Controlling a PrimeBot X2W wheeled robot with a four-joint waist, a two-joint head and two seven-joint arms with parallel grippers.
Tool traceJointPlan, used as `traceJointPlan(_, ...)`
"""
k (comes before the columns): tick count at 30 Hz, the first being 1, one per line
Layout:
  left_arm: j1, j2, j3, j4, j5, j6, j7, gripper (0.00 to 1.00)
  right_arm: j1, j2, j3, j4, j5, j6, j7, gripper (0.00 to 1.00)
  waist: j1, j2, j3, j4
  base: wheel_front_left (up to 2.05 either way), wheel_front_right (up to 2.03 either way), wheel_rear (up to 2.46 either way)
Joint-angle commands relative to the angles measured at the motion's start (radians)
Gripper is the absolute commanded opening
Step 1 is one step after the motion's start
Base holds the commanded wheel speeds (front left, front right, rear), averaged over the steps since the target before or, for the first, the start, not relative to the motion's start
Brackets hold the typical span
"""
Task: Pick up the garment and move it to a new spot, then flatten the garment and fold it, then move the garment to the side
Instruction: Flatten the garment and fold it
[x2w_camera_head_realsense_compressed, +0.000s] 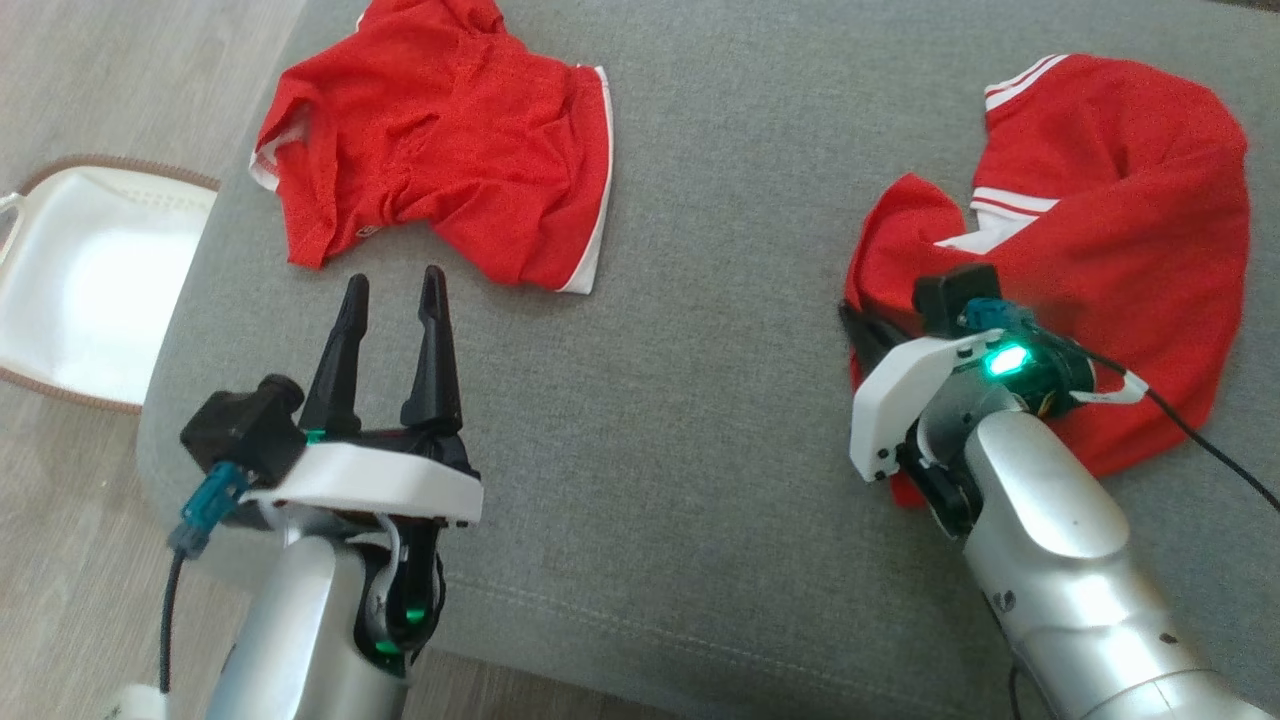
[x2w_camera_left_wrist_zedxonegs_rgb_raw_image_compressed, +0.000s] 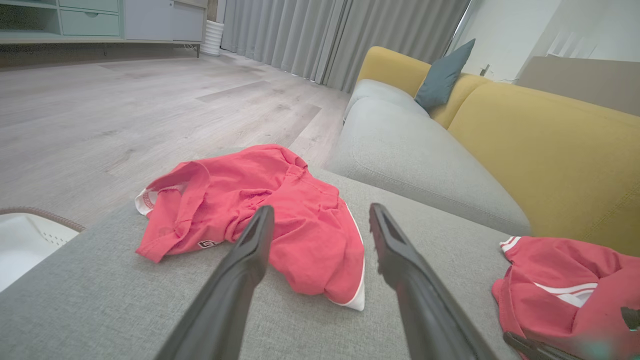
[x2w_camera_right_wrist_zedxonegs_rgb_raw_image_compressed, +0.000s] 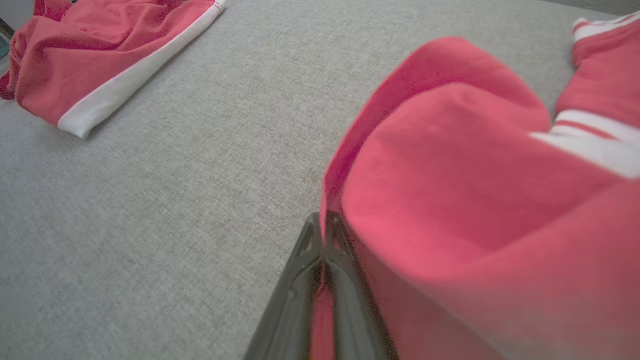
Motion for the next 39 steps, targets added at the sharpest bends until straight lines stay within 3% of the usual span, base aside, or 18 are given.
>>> traceJointPlan(1, -0.038, 0.008, 0.033, -0.027, 0.001, 0.005, -0.008, 1.0, 0.015, 0.013, 0.037, -0.004, 0.012, 0.007, 0.0, 0.0, -0.0001, 0.0, -0.009, -0.006, 0.0, 0.0, 0.0)
traceJointPlan(10, -0.015, 0.008, 0.042, -0.02, 0.012, 0.001, -0.008, 1.0, -0.086, 0.013, 0.189, -0.157, 0.152, 0.007, -0.125, 0.0, -0.0001, 0.0, -0.076, -0.046, 0.0, 0.0, 0.0)
traceJointPlan(17, 0.01, 0.008, 0.061, -0.015, 0.02, -0.001, -0.008, 1.0, -0.271, 0.013, 0.249, -0.342, 0.302, 0.007, -0.304, 0.0, -0.0001, 0.0, -0.135, -0.076, 0.0, 0.0, 0.0)
traceJointPlan(22, 0.037, 0.008, 0.086, -0.02, 0.021, -0.001, -0.008, 1.0, -0.374, 0.013, 0.129, -0.401, 0.326, 0.007, -0.365, 0.0, -0.0001, 0.0, -0.164, -0.107, 0.0, 0.0, 0.0)
traceJointPlan(26, 0.056, 0.008, 0.102, -0.03, 0.018, 0.001, -0.008, 1.0, -0.375, 0.0, 0.002, -0.373, 0.26, 0.007, -0.367, 0.0, -0.0001, 0.0, -0.169, -0.142, 0.0, 0.0, 0.0)
traceJointPlan(35, 0.059, 0.008, 0.106, -0.039, 0.018, 0.0, -0.008, 1.0, -0.134, -0.192, -0.24, -0.403, 0.219, 0.007, -0.274, 0.0, -0.0001, 0.0, -0.154, -0.218, 0.0, 0.0, 0.0)
traceJointPlan(39, 0.057, 0.008, 0.11, -0.039, 0.022, -0.003, -0.008, 1.0, -0.023, -0.249, -0.34, -0.411, 0.194, 0.007, -0.252, 0.0, -0.0001, 0.0, -0.146, -0.243, 0.0, 0.0, 0.0)
